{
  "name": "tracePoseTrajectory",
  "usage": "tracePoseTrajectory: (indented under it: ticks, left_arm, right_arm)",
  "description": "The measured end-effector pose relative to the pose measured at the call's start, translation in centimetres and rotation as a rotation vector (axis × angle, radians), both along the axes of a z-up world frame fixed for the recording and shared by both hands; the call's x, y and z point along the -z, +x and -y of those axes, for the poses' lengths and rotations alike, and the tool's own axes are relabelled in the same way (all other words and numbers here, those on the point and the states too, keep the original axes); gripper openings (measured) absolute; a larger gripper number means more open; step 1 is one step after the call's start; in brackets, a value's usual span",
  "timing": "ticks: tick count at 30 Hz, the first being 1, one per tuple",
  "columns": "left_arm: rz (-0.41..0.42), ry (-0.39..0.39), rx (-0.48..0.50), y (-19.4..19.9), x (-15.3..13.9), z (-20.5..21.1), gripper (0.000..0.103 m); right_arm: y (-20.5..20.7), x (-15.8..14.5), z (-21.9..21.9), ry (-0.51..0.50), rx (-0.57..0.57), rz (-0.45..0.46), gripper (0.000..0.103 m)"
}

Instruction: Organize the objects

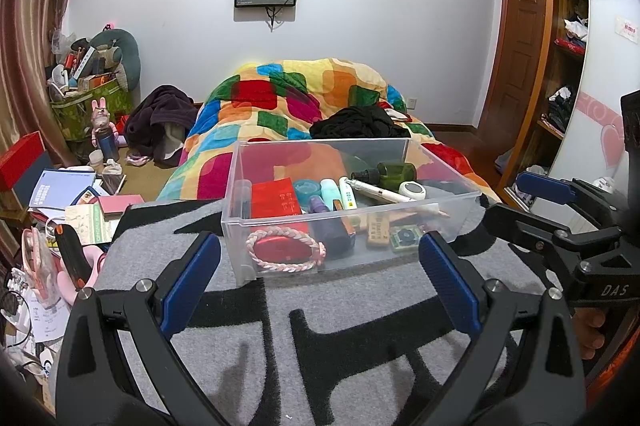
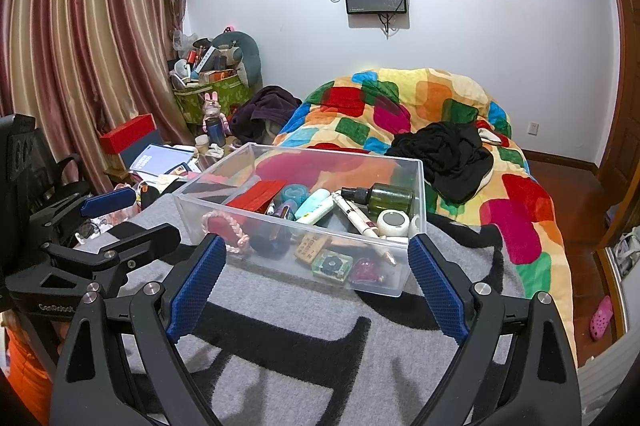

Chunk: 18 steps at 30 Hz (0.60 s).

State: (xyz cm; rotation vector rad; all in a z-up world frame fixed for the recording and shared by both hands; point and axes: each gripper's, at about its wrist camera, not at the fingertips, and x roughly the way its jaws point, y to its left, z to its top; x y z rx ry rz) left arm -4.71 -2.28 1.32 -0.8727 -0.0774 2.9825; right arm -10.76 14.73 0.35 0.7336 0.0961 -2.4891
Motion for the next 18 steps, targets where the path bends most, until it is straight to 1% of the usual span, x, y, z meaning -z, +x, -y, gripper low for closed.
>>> tracePoseTrajectory:
  ticks: [18]
  left_arm:
    - [0.005, 0.014, 0.000, -0.03, -0.06, -0.17, 0.101]
  right_arm:
    - [0.13, -0.28, -0.05, -0.008, 0.002, 0.000, 0.097]
